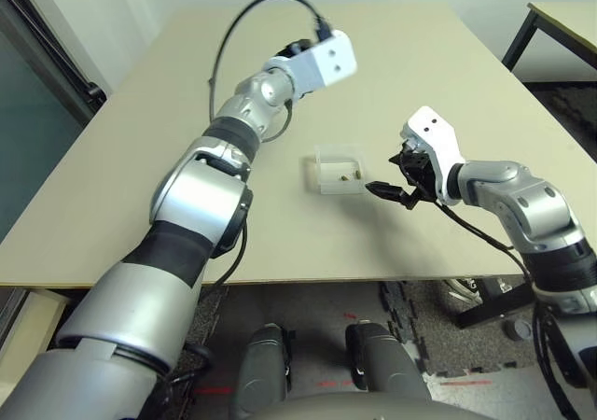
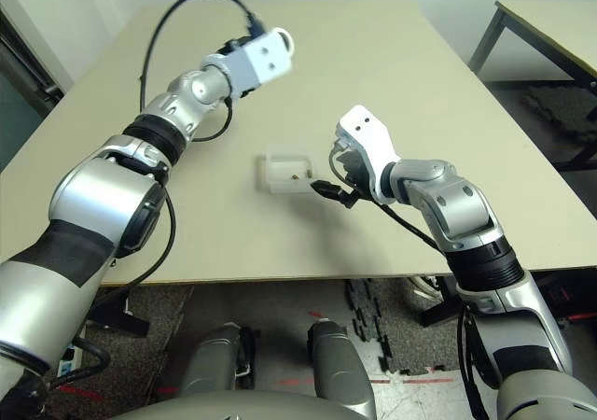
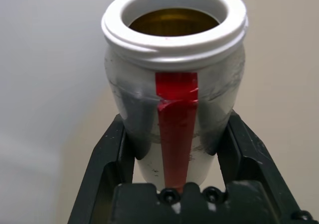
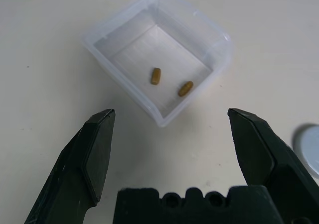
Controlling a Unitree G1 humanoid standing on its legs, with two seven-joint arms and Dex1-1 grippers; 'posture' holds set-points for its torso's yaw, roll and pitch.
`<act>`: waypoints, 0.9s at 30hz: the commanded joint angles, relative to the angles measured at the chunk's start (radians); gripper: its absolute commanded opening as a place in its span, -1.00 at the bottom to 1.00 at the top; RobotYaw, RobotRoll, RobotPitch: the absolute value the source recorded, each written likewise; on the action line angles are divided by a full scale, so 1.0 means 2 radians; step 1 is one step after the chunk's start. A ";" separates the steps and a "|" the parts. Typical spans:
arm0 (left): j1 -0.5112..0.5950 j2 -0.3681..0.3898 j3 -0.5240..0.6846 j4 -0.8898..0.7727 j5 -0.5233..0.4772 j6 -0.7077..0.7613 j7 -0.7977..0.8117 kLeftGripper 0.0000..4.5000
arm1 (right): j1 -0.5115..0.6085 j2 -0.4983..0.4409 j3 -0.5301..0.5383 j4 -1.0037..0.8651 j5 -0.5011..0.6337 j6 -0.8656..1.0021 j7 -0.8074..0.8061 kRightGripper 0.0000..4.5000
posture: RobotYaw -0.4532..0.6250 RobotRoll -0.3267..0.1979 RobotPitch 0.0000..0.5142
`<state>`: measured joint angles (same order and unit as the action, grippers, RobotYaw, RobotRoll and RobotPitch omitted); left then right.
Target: Pour the medicine from the bottle into the box.
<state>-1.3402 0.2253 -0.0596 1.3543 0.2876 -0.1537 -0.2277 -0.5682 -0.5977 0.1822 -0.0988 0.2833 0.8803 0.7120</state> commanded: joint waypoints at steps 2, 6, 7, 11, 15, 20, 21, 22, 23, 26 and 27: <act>0.042 0.007 0.067 -0.011 -0.068 0.028 0.020 0.10 | -0.010 -0.004 0.005 0.012 -0.005 -0.006 0.012 1.00 | -0.08 0.25 -0.80; 0.078 0.000 0.109 -0.016 -0.109 0.040 0.027 0.10 | -0.009 -0.003 0.010 0.012 -0.007 -0.003 0.021 1.00 | -0.03 0.25 -0.79; 0.087 -0.001 0.112 -0.018 -0.112 0.040 0.028 0.10 | -0.009 -0.002 0.010 0.013 -0.008 -0.003 0.022 1.00 | -0.03 0.25 -0.79; 0.112 -0.009 0.124 -0.022 -0.127 0.044 0.023 0.10 | -0.008 -0.002 0.010 0.013 -0.010 -0.001 0.025 1.00 | -0.03 0.25 -0.77; 0.127 -0.014 0.126 -0.024 -0.133 0.047 0.021 0.10 | -0.006 -0.002 0.010 0.009 -0.013 0.000 0.023 1.00 | -0.04 0.25 -0.75; 0.147 -0.024 0.126 -0.026 -0.138 0.054 0.015 0.10 | -0.001 0.005 0.005 -0.001 -0.008 0.010 0.018 1.00 | -0.06 0.25 -0.72; 0.151 -0.025 0.124 -0.027 -0.136 0.055 0.014 0.10 | -0.002 0.008 0.002 -0.003 -0.006 0.012 0.016 1.00 | -0.06 0.25 -0.72; 0.153 -0.026 0.124 -0.027 -0.136 0.056 0.014 0.10 | -0.003 0.010 0.001 -0.004 -0.005 0.014 0.015 1.00 | -0.07 0.25 -0.71; 0.156 -0.027 0.123 -0.027 -0.136 0.057 0.014 0.10 | -0.003 0.012 0.000 -0.004 -0.005 0.015 0.014 1.00 | -0.07 0.25 -0.71; 0.161 -0.027 0.122 -0.028 -0.136 0.058 0.014 0.10 | -0.004 0.013 0.000 -0.004 -0.007 0.015 0.013 1.00 | -0.07 0.25 -0.71; 0.161 -0.026 0.123 -0.028 -0.136 0.059 0.015 0.10 | -0.004 0.014 0.000 -0.004 -0.007 0.015 0.012 1.00 | -0.07 0.25 -0.71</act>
<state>-1.0347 0.1699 0.1869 1.3059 0.0241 -0.0483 -0.1958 -0.5766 -0.5728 0.1858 -0.0875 0.2642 0.9005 0.7402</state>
